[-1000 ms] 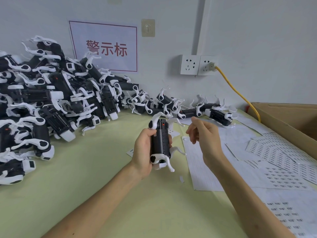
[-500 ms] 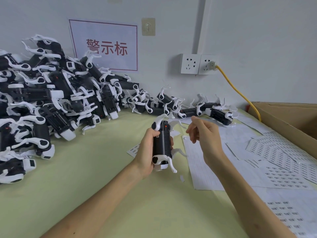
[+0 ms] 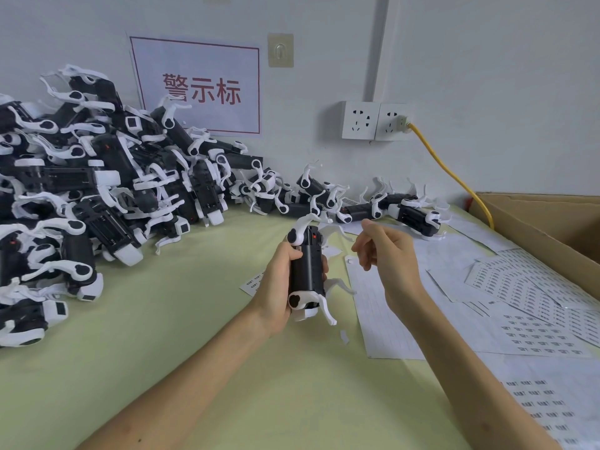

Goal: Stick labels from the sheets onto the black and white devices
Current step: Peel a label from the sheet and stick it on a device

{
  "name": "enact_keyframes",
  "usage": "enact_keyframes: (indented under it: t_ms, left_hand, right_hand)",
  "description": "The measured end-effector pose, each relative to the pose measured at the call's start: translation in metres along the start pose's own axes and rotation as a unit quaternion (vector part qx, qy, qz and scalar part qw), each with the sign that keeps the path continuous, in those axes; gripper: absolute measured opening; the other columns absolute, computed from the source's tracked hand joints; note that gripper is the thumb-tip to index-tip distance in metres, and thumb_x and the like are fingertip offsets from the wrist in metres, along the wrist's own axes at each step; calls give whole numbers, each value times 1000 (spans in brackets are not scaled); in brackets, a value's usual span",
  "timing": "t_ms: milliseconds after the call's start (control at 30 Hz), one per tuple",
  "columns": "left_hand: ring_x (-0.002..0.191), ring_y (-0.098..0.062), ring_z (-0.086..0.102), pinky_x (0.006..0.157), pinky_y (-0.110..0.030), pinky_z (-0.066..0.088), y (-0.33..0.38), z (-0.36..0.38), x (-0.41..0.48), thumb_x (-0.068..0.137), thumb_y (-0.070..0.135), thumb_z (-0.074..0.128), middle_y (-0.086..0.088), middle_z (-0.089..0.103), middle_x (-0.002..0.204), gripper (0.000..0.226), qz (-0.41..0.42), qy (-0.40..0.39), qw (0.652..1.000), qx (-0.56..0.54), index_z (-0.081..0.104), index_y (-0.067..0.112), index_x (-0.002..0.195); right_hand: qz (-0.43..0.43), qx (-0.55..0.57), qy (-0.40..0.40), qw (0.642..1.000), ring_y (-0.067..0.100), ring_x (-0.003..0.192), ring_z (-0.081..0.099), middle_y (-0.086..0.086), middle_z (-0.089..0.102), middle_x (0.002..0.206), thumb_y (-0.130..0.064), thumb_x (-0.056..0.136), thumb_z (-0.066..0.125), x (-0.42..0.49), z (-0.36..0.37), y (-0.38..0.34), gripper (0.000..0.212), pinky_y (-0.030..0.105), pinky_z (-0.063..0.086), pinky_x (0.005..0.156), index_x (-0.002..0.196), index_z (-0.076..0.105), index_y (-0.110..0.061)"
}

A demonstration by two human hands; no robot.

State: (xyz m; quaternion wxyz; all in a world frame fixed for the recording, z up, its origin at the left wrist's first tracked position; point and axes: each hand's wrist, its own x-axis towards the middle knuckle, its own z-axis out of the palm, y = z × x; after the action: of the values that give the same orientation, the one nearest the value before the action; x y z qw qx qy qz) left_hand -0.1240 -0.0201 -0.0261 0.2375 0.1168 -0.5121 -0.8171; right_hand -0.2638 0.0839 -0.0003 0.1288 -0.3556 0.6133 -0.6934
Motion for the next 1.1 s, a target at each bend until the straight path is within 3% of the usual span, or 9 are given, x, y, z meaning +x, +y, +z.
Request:
enact_keyframes:
  t_ms: [367,500,567,700,900,1100]
  left_hand:
    - [73,-20,60,69,-34,50,-1,1,-1,76,37,48,-7,64,88,42,-7,-4,1000,2,60,8,105]
    - [75,-21,60,72,-36,47,0,3,-4,94,24,36,-10,63,90,30,8,1,1000,-2,62,10,102]
    - [80,-24,59,75,-39,49,0,4,-5,88,19,39,-14,62,92,31,24,-17,999,-26,60,9,109]
    - [81,-27,56,73,-40,48,2,6,-7,79,30,47,-15,61,91,43,28,-45,998,-28,56,8,115]
    - [79,-23,56,82,-41,45,1,4,-5,97,26,33,-11,62,91,34,9,2,1000,2,59,8,110]
    - [80,-22,58,83,-41,46,0,8,-6,99,19,30,-12,62,93,34,-4,3,1000,-5,60,10,110]
  right_hand:
    - [1,-2,0,1000,12,48,46,8,54,52,-25,104,52,0,0,0,56,23,39,55,50,65,-20]
    - [0,-3,-1,1000,12,47,46,7,53,50,-25,104,52,-1,1,-1,56,19,39,52,50,65,-20]
    - [2,-5,1,1000,14,49,47,7,53,50,-24,104,52,-1,1,-2,56,22,40,55,49,65,-21]
    - [9,-4,6,1000,23,65,55,3,54,48,-25,104,53,-2,1,-3,56,28,41,60,49,65,-25]
    - [4,-9,-3,1000,12,48,47,9,54,52,-25,104,53,-3,1,-4,56,28,38,58,49,64,-21]
    - [6,-10,3,1000,15,53,49,8,54,51,-24,104,53,-2,1,-4,58,27,40,59,47,63,-24]
